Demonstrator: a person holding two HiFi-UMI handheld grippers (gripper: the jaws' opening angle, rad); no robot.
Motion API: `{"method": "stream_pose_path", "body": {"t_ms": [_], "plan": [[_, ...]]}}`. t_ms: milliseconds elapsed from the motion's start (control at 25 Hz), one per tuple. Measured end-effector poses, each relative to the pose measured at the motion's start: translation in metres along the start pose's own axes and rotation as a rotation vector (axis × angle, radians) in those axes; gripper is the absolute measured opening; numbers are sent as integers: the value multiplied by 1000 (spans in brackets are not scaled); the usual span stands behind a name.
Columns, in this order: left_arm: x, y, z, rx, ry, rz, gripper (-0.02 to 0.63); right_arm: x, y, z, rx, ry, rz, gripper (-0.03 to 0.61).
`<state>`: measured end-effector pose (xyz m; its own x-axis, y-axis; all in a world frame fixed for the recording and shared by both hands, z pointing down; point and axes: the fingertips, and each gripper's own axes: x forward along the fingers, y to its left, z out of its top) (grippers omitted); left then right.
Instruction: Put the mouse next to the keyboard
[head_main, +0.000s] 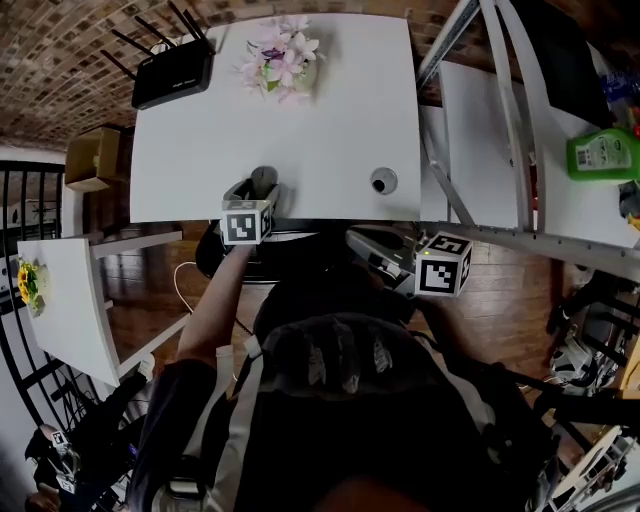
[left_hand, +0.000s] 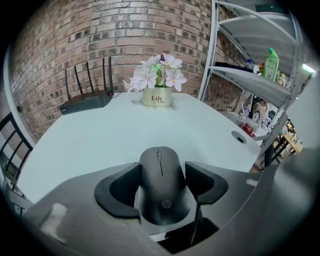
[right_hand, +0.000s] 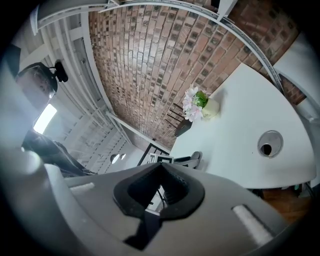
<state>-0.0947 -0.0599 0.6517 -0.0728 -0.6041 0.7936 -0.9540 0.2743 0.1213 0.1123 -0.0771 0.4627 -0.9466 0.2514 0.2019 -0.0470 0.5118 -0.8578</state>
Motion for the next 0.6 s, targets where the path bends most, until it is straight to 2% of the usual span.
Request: {"method": "stream_pose_path", "body": {"t_ms": [160,240,440,600], "plan": [[1,3,1,67,-3,34,295,21,7,8,-12,-14,-40,3],[-1,4,2,69,-25,44,295,32,15,9,-4,-20,-47,3],[-3,-17,5,38,-63,-84,295,47,23,3,-9,-2,-93,3],[-1,-24,8,73,-86,-104,295,49,25,-3,3,-17,-114,3]]}}
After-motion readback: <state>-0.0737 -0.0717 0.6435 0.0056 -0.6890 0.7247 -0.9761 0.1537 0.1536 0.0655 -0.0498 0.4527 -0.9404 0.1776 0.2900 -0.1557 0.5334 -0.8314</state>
